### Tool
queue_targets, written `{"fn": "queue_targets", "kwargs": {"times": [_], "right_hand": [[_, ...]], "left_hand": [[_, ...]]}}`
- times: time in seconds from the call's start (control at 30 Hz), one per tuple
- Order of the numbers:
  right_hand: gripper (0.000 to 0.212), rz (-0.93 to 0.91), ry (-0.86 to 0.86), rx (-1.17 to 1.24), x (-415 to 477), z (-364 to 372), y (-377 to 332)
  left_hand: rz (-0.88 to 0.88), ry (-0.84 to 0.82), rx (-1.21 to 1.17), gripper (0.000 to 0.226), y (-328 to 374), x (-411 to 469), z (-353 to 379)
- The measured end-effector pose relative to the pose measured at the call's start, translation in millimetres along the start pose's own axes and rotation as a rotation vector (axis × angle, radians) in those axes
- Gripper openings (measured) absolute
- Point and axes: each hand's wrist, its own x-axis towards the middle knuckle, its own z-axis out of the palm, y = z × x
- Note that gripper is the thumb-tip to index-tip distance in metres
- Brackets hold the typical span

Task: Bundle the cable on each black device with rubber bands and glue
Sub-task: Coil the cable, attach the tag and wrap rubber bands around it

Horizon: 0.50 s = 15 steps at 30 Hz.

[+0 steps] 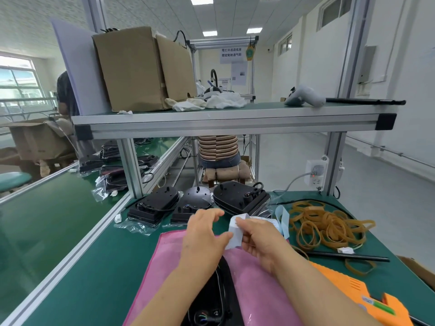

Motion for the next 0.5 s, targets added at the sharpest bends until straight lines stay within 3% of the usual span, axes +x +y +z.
{"fn": "queue_targets", "kwargs": {"times": [0.07, 0.17, 0.3, 0.43, 0.5], "right_hand": [[0.017, 0.004, -0.002, -0.026, -0.8, -0.4, 0.0], [0.018, -0.009, -0.008, -0.081, -3.9, 2.9, -1.4], [0.027, 0.015, -0.051, -0.089, -8.5, 0.8, -3.8], [0.009, -0.017, -0.135, -0.139, -11.7, -6.9, -3.8], [0.012, -0.075, -0.154, -0.225, -11.6, -10.3, -2.7]], "left_hand": [[0.196, 0.045, 0.093, 0.028, 2.5, -0.4, 2.5], [0.288, 0.015, 0.123, 0.019, 4.0, 0.1, 7.6], [0.295, 0.029, 0.148, 0.014, 4.8, 2.0, 9.6], [0.256, 0.019, 0.069, 0.006, 6.4, 1.5, 6.2], [0.185, -0.019, 0.028, 0.005, 8.4, 1.0, 4.3]]}}
